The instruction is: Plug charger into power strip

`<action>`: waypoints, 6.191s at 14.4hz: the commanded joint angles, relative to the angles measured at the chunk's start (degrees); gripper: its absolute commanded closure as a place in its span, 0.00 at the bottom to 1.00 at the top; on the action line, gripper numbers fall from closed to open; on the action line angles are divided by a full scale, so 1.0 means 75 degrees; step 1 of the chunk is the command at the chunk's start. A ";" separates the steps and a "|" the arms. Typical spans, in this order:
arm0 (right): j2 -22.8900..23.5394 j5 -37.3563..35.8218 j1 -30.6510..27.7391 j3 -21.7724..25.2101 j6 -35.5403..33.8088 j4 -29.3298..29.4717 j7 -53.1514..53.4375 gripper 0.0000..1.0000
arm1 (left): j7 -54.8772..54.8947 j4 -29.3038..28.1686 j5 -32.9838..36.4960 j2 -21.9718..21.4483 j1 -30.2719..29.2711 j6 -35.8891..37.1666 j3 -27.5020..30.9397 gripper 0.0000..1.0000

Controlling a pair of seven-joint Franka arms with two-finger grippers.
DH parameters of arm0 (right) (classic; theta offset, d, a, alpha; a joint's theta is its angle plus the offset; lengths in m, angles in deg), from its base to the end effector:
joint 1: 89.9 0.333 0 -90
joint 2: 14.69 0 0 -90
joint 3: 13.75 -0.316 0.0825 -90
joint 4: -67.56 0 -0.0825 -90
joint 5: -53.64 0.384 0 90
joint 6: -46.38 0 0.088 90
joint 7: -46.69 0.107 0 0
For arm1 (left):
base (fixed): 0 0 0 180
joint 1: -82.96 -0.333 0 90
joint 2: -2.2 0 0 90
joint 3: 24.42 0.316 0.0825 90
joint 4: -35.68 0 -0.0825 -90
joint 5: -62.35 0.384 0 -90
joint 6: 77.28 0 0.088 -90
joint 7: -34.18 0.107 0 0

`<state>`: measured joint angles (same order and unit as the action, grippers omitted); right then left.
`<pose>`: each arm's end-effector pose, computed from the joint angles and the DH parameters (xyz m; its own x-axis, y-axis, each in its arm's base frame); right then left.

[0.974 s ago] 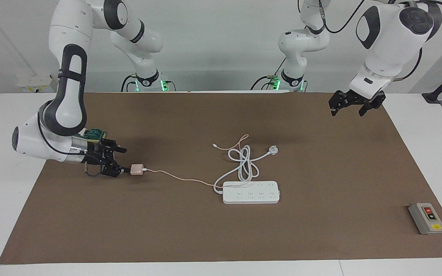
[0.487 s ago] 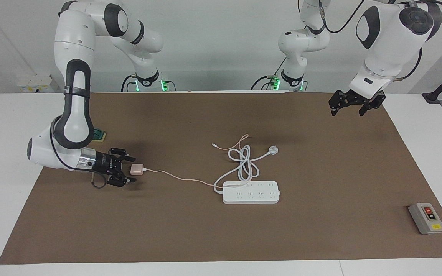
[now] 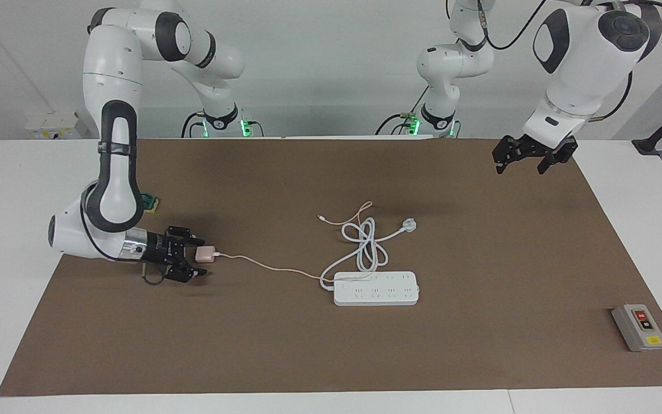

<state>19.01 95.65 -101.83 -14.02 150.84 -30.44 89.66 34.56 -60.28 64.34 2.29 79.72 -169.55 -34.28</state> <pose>0.6268 -0.0738 0.2367 0.1821 -0.6779 -0.7122 -0.9711 -0.2376 -0.0221 0.5510 -0.0603 0.5779 0.9902 -0.1230 -0.0662 -0.1254 -0.9915 -0.0338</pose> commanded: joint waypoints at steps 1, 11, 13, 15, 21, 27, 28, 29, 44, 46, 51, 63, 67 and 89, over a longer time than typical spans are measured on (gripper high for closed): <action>0.0041 0.0235 -0.0096 -0.0057 0.0112 -0.0095 -0.0339 0.89 | -0.0063 -0.0154 0.0062 -0.0176 -0.0071 0.0057 -0.0056 0.00; -0.0380 0.0118 0.0699 -0.0162 -0.0637 0.1168 0.2187 1.00 | -0.1969 -0.0375 -0.0101 -0.0141 0.0232 -0.1111 -0.0127 0.00; -0.0451 0.0235 0.1062 -0.0174 -0.1046 0.1707 0.2811 1.00 | -0.2102 -0.0494 -0.0499 -0.0083 0.0303 -0.1407 -0.0127 0.00; -0.0451 0.0701 0.1472 -0.0174 -0.1072 0.2165 0.3583 1.00 | -0.2358 -0.0540 -0.0839 -0.0024 0.0431 -0.1710 -0.0127 0.00; -0.0381 0.1091 0.3416 -0.0163 0.0494 0.2495 0.5459 1.00 | -0.2711 -0.1408 -0.0923 -0.0223 0.1158 -0.3246 -0.0127 0.00; -0.0299 0.1021 0.4870 -0.0151 0.2183 0.2507 0.6573 1.00 | -0.2829 -0.1747 -0.1473 -0.0305 0.0960 -0.2619 -0.0138 0.00; -0.0287 0.1021 0.4988 -0.0151 0.2348 0.2495 0.6645 1.00 | -0.2852 -0.1701 -0.1531 -0.0271 0.0937 -0.2510 -0.0115 0.00; -0.0263 0.1021 0.5024 -0.0151 0.2478 0.2495 0.6669 1.00 | -0.2829 -0.1631 -0.1950 -0.0166 0.0867 -0.2556 -0.0080 0.00; -0.0205 0.0775 0.5072 -0.0151 0.2362 0.2484 0.6681 1.00 | -0.0257 -0.1642 -0.6825 0.1264 0.0140 -0.3694 -0.0103 0.00; -0.0205 0.0774 0.5072 -0.0162 0.2362 0.2484 0.6681 1.00 | 0.0392 -0.1665 -0.7843 0.1394 0.0058 -0.3447 -0.0103 0.00; -0.0205 0.0763 0.5072 -0.0151 0.2338 0.2484 0.6692 1.00 | 0.2500 -0.1806 -0.9710 0.1920 0.0163 -0.3096 -0.0138 0.00; -0.0205 0.0763 0.5072 -0.0162 0.2338 0.2495 0.6693 1.00 | 0.4449 -0.1947 -1.1046 0.2566 0.0420 -0.2404 -0.0208 0.00; -0.0205 0.0763 0.5083 -0.0162 0.2338 0.2495 0.6693 1.00 | 0.4449 -0.1947 -1.1409 0.2566 0.0561 -0.2298 -0.0209 0.00; -0.0205 0.0774 0.5083 -0.0162 0.2338 0.2495 0.6693 1.00 | 0.5902 -0.2322 -1.2793 0.3234 0.0327 -0.1220 -0.0197 0.02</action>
<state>16.88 102.32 -63.84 -15.34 169.11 -13.04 138.90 77.76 -76.74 -29.73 27.14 80.97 -177.54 -36.03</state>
